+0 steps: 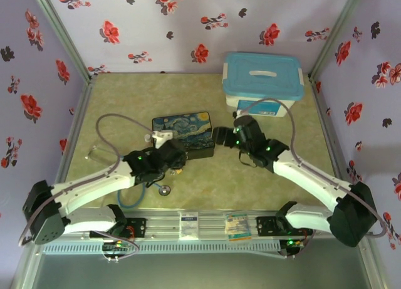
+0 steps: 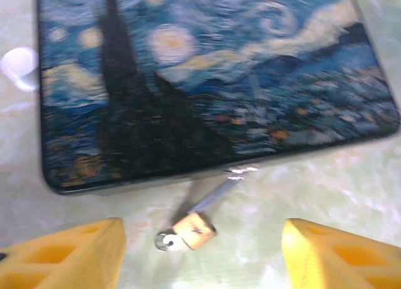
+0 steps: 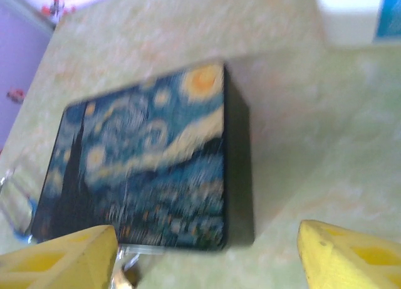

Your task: Unlock the padlock with the key

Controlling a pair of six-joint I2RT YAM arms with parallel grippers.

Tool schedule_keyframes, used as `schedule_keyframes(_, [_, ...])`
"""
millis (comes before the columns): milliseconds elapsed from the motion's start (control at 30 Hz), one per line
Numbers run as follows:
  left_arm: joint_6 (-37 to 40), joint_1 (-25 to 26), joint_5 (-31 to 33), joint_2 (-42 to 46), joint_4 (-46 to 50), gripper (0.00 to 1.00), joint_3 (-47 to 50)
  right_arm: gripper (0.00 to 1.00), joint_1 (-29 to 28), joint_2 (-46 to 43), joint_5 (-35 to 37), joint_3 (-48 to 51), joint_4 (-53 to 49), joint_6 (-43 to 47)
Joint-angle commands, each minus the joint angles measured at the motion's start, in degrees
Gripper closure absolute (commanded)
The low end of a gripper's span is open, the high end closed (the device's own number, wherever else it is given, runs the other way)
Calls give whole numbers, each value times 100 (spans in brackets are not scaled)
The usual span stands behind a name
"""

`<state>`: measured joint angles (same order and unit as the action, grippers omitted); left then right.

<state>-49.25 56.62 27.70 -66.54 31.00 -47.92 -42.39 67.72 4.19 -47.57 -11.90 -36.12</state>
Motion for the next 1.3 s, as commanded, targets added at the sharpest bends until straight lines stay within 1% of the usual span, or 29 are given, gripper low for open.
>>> schedule_keyframes(0, [107, -359, -266, 466, -611, 27, 379, 22, -678, 66, -120, 373, 43, -360])
schedule_keyframes(100, [137, -872, -374, 644, -768, 26, 584, 23, -1194, 324, -40, 716, 843, -580])
schedule_keyframes(167, [172, -1202, -632, 664, -975, 26, 720, 24, -1560, 644, 410, 698, 1058, -568])
schedule_keyframes(233, [200, -1395, -756, 660, -1142, 26, 794, 24, -1908, 1106, 943, 406, 914, -348])
schedule_keyframes(267, [235, -1452, -755, 645, -1187, 26, 817, 24, -2009, 1412, 1195, 133, 615, -345])
schedule_keyframes(333, [337, -1590, -749, 586, -1210, 26, 803, 24, -2075, 1946, 1372, -356, 93, -610])
schedule_keyframes(400, [367, -1766, -737, 466, -1220, 26, 790, 22, -2224, 2219, 1436, -500, 170, -968])
schedule_keyframes(433, [378, -1841, -740, 428, -1225, 26, 776, 20, -2358, 2273, 1629, -523, 279, -1181])
schedule_keyframes(467, [406, -1886, -739, 423, -1274, 26, 768, 20, -2478, 2325, 1783, -546, 355, -1352])
schedule_keyframes(533, [442, -1913, -725, 452, -1336, 26, 762, 19, -2581, 2476, 1823, -711, 341, -1585])
schedule_keyframes(633, [451, -1983, -702, 514, -1389, 26, 760, 20, -2625, 2962, 1891, -1400, -470, -1975])
schedule_keyframes(700, [447, -2051, -720, 499, -1486, 26, 788, 20, -2657, 3177, 1895, -1624, -688, -2361])
schedule_keyframes(800, [522, -2119, -726, 413, -1576, 26, 742, 21, -2894, 3421, 2149, -1670, -463, -2742])
schedule_keyframes(900, [604, -2172, -727, 379, -1650, 26, 749, 23, -2993, 3873, 2298, -2168, -819, -2675])
schedule_keyframes(1033, [723, -2207, -731, 468, -1599, 26, 802, 25, -3237, 4453, 2918, -2835, -1626, -2378])
schedule_keyframes(1100, [759, -2224, -729, 539, -1592, 26, 861, 25, -3250, 4656, 3013, -3016, -1879, -2395])
schedule_keyframes(1267, [739, -2269, -802, 608, -1712, 26, 994, 27, -3249, 4782, 3026, -3035, -1695, -2408])
